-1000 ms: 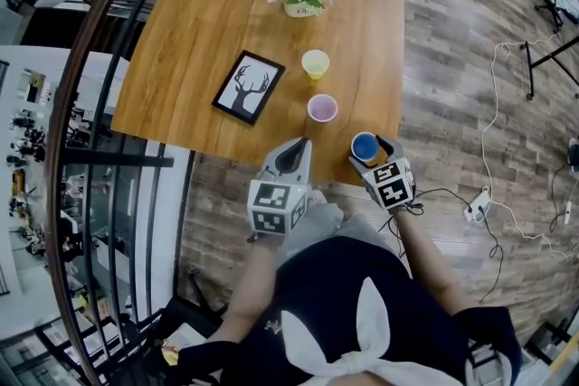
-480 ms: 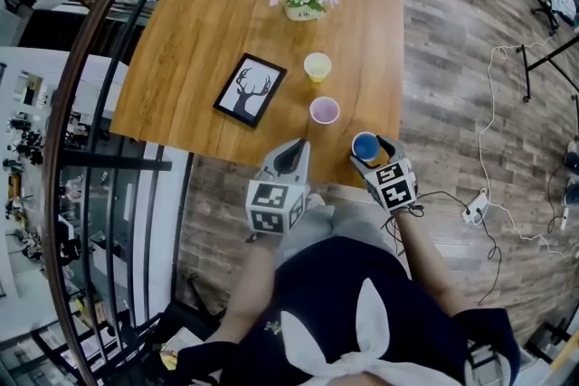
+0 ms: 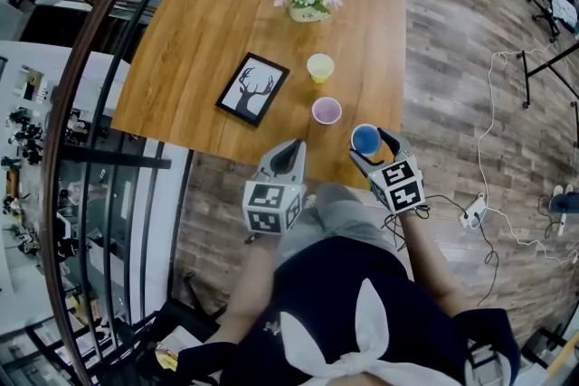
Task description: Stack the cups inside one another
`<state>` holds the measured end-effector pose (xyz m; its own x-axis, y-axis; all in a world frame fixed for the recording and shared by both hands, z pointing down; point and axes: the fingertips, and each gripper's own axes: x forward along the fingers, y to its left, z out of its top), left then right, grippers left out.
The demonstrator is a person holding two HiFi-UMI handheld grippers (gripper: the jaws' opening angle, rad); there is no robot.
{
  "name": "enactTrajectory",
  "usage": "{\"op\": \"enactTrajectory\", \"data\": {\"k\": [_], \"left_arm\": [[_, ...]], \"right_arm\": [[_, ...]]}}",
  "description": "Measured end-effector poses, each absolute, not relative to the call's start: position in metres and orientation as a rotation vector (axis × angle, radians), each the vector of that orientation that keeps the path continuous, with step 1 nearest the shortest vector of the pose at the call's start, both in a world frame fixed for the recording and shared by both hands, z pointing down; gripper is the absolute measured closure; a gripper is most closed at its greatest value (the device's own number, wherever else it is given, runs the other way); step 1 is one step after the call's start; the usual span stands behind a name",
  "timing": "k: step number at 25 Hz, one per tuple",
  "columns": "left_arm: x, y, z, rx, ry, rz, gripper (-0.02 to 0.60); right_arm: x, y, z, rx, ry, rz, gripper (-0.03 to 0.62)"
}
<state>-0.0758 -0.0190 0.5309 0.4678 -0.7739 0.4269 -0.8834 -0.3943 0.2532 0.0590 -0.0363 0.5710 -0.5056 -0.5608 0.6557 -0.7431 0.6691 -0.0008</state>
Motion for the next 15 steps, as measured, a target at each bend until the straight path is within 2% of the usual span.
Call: {"op": "enactTrajectory", "data": {"k": [15], "left_arm": [[-0.081, -0.053, 0.516, 2.241, -1.443, 0.309, 0.558]], "right_arm": [[0.057, -0.066, 0.514, 0.965, -2.329, 0.287, 0.258]]}}
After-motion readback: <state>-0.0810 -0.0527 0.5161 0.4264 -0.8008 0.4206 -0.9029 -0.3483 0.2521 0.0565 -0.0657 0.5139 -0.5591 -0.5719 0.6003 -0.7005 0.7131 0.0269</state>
